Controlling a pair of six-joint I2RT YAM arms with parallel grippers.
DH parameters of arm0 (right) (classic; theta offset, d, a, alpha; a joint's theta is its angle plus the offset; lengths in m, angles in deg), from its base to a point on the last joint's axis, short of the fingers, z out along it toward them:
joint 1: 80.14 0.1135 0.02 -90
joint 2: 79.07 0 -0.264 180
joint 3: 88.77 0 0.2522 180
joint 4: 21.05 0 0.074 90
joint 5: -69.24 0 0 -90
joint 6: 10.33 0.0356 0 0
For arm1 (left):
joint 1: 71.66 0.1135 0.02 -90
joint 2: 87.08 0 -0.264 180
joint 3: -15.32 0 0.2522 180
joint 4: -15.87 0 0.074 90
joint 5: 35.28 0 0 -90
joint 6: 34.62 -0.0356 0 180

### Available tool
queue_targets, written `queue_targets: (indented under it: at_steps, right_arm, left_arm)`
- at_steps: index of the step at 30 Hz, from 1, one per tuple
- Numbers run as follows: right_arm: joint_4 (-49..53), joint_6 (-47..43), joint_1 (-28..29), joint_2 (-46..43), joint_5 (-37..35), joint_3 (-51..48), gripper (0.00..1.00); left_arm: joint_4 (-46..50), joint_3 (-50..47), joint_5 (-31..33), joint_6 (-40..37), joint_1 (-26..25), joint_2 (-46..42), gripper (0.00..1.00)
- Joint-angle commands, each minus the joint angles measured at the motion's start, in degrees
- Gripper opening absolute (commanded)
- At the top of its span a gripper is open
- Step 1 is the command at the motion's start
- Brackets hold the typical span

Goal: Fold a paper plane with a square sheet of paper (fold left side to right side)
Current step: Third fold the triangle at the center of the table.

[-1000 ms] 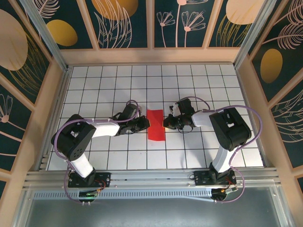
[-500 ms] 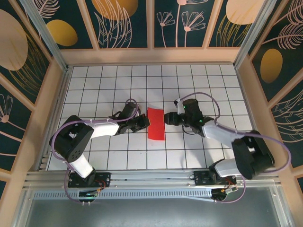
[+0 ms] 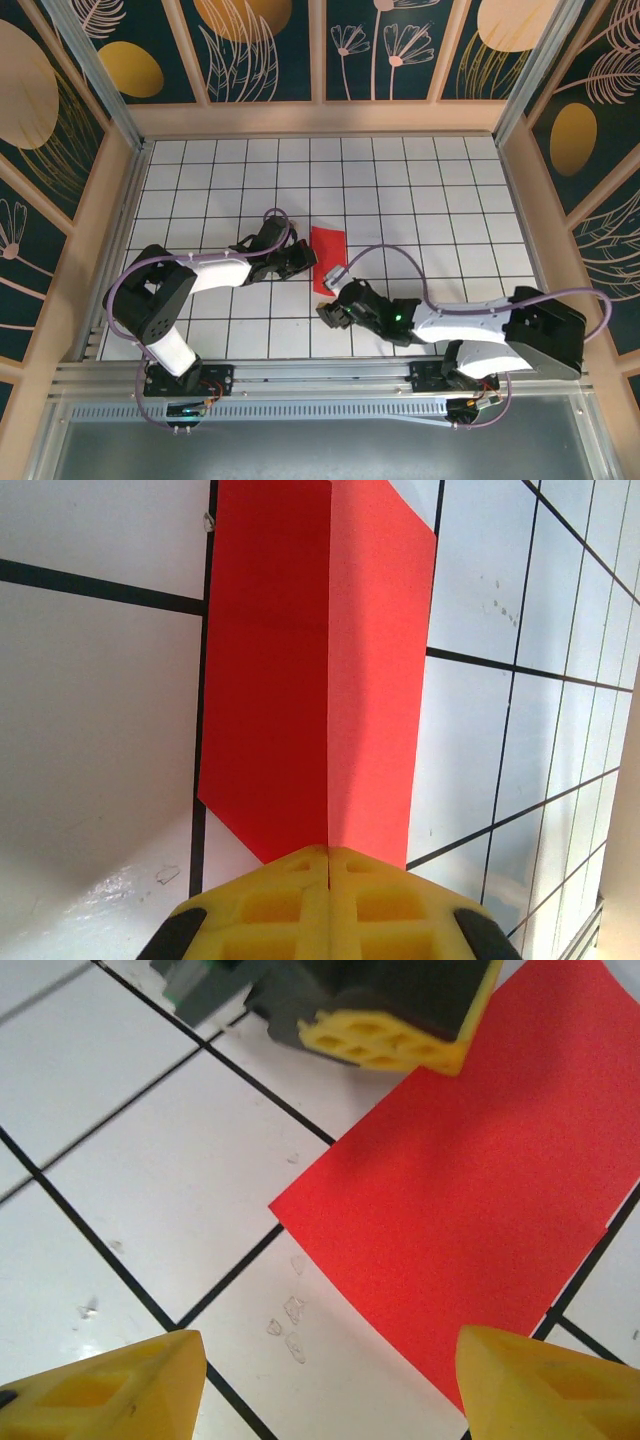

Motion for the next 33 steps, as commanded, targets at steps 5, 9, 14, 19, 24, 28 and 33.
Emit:
queue_targets:
  at_steps: [5, 9, 14, 19, 24, 28, 33]
  right_arm:
    - [-6.0, -5.6, 2.4, 9.4, -13.6, 1.3, 0.76]
    - [-9.1, -7.5, 2.0, 12.7, -14.5, 3.0, 0.77]
    - [-12.5, -9.1, 0.4, 14.4, -12.9, 4.2, 0.72]
    - [-14.6, -10.7, -1.2, 14.8, -11.9, 5.2, 0.66]
    - [-15.3, -11.1, -2.7, 13.6, -9.7, 5.0, 0.59]
    - [-14.2, -10.7, -2.8, 13.0, -8.3, 4.5, 0.47]
    - [-13.3, -9.3, -2.9, 12.6, -6.7, 4.1, 0.3]
  left_arm:
    - [0.5, 0.9, -0.7, 1.3, -0.3, -0.9, 0.0]
    - [1.9, 1.2, -0.2, 0.6, -0.2, -0.9, 0.0]
    - [3.0, 1.7, 0.0, 0.1, -0.3, -0.9, 0.0]
    - [2.3, 1.8, -0.4, 0.4, -0.2, -0.7, 0.0]
    - [2.2, 1.9, -0.5, 0.5, -0.2, -0.6, 0.0]
    - [2.3, 1.9, -0.2, 0.5, -0.3, -0.4, 0.0]
    - [2.6, 2.0, -0.2, 0.2, -0.3, -0.2, 0.0]
